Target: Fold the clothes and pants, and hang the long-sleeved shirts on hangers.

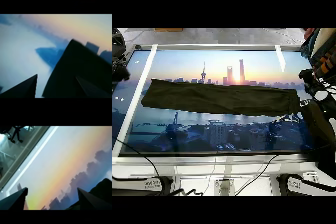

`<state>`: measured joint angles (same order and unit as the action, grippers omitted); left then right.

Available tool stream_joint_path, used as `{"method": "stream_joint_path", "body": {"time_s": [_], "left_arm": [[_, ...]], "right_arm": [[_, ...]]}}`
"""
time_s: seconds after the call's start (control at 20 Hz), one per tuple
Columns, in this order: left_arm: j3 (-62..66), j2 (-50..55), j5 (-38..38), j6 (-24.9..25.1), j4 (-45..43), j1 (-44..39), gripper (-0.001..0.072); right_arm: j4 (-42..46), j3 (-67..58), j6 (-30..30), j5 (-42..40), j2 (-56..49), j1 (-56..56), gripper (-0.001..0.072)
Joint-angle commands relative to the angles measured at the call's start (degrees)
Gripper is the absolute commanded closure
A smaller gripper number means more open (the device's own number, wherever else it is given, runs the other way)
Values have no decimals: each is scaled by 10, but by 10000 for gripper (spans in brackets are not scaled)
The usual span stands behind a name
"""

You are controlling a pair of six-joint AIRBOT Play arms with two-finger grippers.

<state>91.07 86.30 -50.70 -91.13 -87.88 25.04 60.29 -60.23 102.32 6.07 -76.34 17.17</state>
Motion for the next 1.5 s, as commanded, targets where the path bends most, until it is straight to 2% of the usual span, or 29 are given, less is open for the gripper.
{"method": "stream_joint_path", "body": {"time_s": [0.0, 0.05, 0.1, 0.25, 0.45, 0.55, 0.65, 0.7, 0.85, 0.95, 1.1, 1.15, 1.25, 1.45], "left_arm": [[-120, -85, -66, 25, 38, 57, 224], [-153, -93, -61, 31, 92, 69, 157], [-180, -91, -54, 47, 152, 73, 7], [-221, -48, -7, 76, 280, 55, -4], [-221, 41, 119, 73, 345, -7, -4], [-221, 75, 177, 48, 346, -34, -4], [-221, 98, 187, -20, 345, -46, 3], [-221, 101, 187, -34, 343, -47, 3], [-221, 92, 179, -34, 340, -37, 15], [-221, 73, 135, -27, 337, -30, 15], [-221, 54, 62, -33, 254, -29, 15], [-221, 55, 57, -58, 224, -29, 15], [-221, 61, 71, -97, 200, -29, 15], [-221, 93, 158, -110, 220, -44, 15]], "right_arm": [[26, -1, 0, 53, 13, 23, 24], [35, 0, -2, 72, 13, 31, 24], [42, -1, -8, 89, 13, 37, 24], [48, 0, -31, 109, 13, 43, 23], [48, -1, -31, 108, 13, 43, 23], [48, -1, -31, 108, 13, 43, 23], [49, -1, -31, 108, 13, 43, 24], [49, -1, -31, 107, 13, 43, 24], [49, -1, -31, 100, 13, 43, 24], [49, -1, -31, 91, 13, 43, 24], [49, -1, -31, 89, 13, 43, 24], [49, -1, -31, 89, 13, 43, 24], [49, -1, -31, 89, 13, 43, 24], [49, -1, -31, 89, 13, 43, 24]]}}
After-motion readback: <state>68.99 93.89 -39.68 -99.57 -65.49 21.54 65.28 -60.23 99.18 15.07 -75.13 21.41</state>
